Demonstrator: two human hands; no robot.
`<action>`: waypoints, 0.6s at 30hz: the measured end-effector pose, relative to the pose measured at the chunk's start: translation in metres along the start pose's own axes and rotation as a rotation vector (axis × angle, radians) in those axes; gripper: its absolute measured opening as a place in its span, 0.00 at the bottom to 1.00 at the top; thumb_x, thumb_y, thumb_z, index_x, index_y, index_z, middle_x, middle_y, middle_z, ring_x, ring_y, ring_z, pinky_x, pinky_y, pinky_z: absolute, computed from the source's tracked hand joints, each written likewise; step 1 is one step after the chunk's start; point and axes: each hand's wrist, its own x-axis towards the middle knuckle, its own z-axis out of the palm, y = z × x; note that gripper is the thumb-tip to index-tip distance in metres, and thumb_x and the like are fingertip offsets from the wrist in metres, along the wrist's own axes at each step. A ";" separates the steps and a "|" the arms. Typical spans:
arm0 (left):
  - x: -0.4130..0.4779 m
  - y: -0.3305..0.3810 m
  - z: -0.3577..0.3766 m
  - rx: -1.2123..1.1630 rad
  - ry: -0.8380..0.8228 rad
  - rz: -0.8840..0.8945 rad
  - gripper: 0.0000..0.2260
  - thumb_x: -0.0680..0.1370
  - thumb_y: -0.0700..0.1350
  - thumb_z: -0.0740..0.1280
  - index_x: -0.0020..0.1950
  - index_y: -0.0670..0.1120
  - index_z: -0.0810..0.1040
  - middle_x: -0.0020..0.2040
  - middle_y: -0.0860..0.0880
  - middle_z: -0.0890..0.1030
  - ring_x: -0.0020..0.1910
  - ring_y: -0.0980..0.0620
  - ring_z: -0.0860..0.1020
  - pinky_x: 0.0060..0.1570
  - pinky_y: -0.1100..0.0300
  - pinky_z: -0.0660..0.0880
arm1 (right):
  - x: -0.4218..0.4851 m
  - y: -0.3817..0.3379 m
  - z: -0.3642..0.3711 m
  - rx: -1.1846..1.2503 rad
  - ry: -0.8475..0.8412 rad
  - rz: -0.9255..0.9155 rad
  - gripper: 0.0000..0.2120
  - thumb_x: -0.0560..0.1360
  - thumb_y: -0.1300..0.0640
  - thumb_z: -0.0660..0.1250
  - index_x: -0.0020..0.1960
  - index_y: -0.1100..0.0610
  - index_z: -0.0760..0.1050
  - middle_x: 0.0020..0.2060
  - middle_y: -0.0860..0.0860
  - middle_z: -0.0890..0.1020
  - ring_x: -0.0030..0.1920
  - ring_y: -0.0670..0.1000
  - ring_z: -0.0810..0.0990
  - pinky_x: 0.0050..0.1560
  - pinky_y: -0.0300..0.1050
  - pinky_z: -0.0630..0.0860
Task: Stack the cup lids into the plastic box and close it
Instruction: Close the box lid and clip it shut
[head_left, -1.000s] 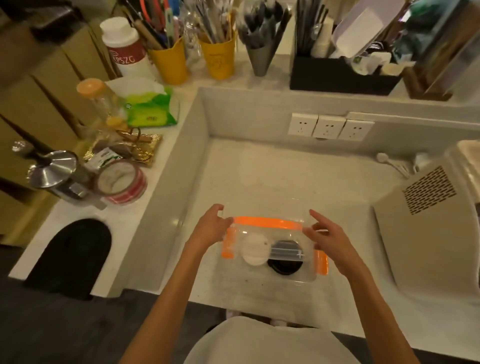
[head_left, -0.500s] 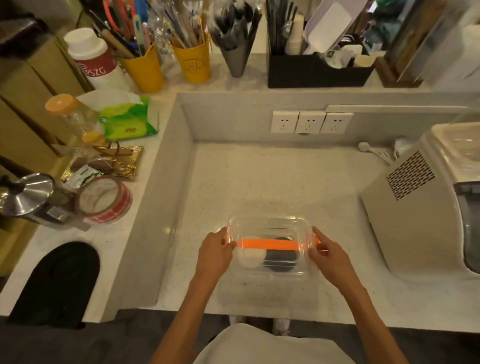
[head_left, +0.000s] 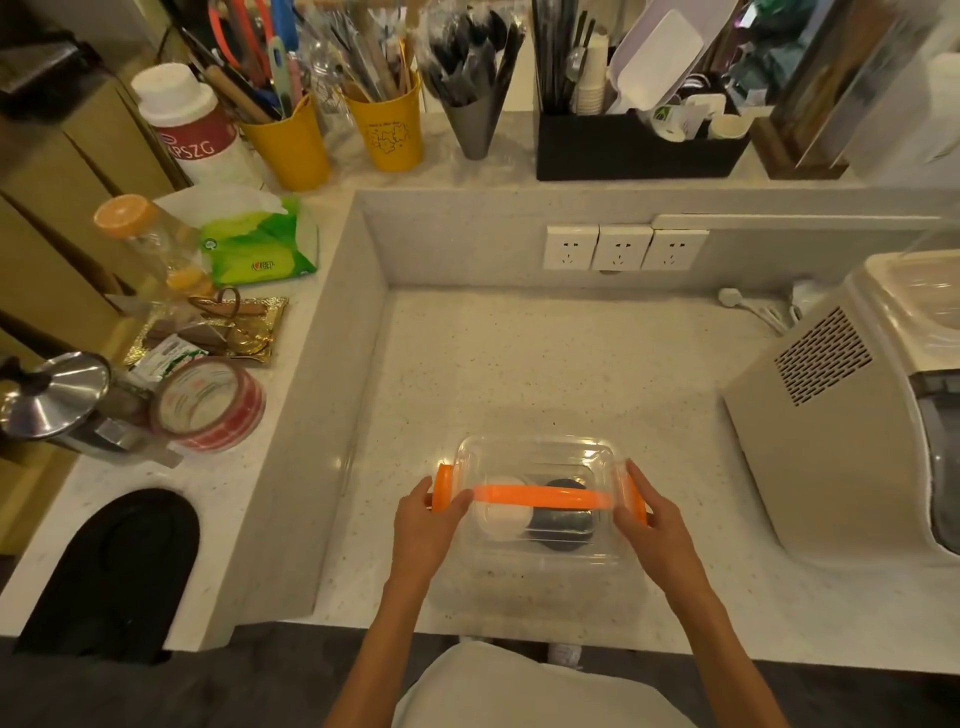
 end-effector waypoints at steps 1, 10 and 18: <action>0.001 0.000 0.001 -0.014 0.028 0.037 0.28 0.75 0.57 0.71 0.71 0.45 0.73 0.63 0.45 0.79 0.58 0.45 0.80 0.63 0.46 0.77 | 0.000 0.000 0.000 0.005 -0.001 0.006 0.05 0.78 0.52 0.66 0.50 0.43 0.71 0.41 0.37 0.77 0.38 0.43 0.80 0.30 0.27 0.75; -0.001 -0.006 0.017 -0.039 0.148 0.178 0.12 0.80 0.49 0.67 0.56 0.41 0.76 0.46 0.54 0.73 0.42 0.54 0.76 0.42 0.72 0.75 | -0.004 0.011 -0.003 -0.060 -0.028 0.248 0.34 0.78 0.46 0.64 0.78 0.48 0.53 0.76 0.55 0.64 0.72 0.61 0.68 0.68 0.61 0.68; -0.005 -0.013 0.028 -0.045 0.228 0.158 0.15 0.79 0.52 0.67 0.61 0.44 0.76 0.54 0.48 0.77 0.46 0.52 0.79 0.49 0.61 0.80 | -0.012 0.015 0.001 0.115 -0.086 0.321 0.17 0.78 0.45 0.61 0.63 0.53 0.72 0.63 0.58 0.79 0.55 0.54 0.80 0.61 0.55 0.75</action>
